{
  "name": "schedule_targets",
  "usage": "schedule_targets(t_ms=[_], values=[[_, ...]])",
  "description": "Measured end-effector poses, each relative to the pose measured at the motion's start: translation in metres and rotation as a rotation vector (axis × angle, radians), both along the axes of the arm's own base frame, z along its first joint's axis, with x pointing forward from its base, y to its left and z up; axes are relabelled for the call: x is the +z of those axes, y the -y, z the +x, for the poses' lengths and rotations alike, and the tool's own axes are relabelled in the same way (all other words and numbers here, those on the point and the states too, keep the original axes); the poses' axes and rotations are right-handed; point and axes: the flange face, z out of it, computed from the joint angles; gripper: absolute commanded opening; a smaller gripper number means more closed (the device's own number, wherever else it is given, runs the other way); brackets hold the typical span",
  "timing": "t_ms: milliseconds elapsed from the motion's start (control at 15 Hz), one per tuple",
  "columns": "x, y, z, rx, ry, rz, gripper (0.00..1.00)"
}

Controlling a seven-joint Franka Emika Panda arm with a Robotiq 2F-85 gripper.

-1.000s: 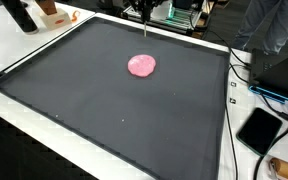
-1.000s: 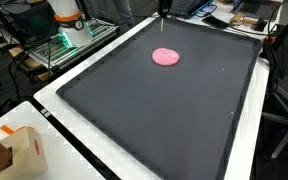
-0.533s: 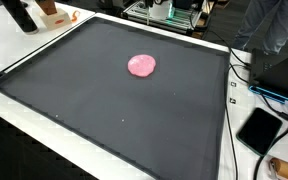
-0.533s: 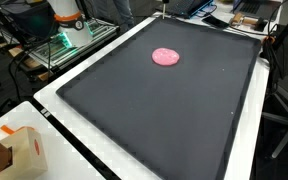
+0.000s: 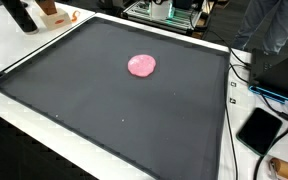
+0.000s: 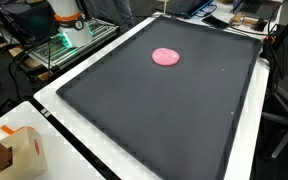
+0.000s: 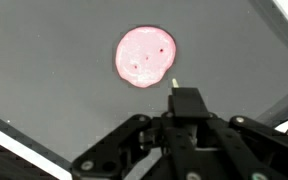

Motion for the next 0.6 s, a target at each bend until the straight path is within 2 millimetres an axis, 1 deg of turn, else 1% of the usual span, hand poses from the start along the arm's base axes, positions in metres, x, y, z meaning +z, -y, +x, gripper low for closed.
schedule_targets(t_ms=[67, 200, 333, 467, 600], values=[[0.000, 0.000, 0.000, 0.000, 0.000, 0.000, 0.03], [0.000, 0.000, 0.000, 0.000, 0.000, 0.000, 0.03], [0.002, 0.006, 0.004, -0.017, 0.005, 0.008, 0.03], [0.005, 0.021, 0.013, -0.062, -0.001, 0.049, 0.03], [0.005, 0.043, 0.024, -0.106, -0.024, 0.118, 0.03]])
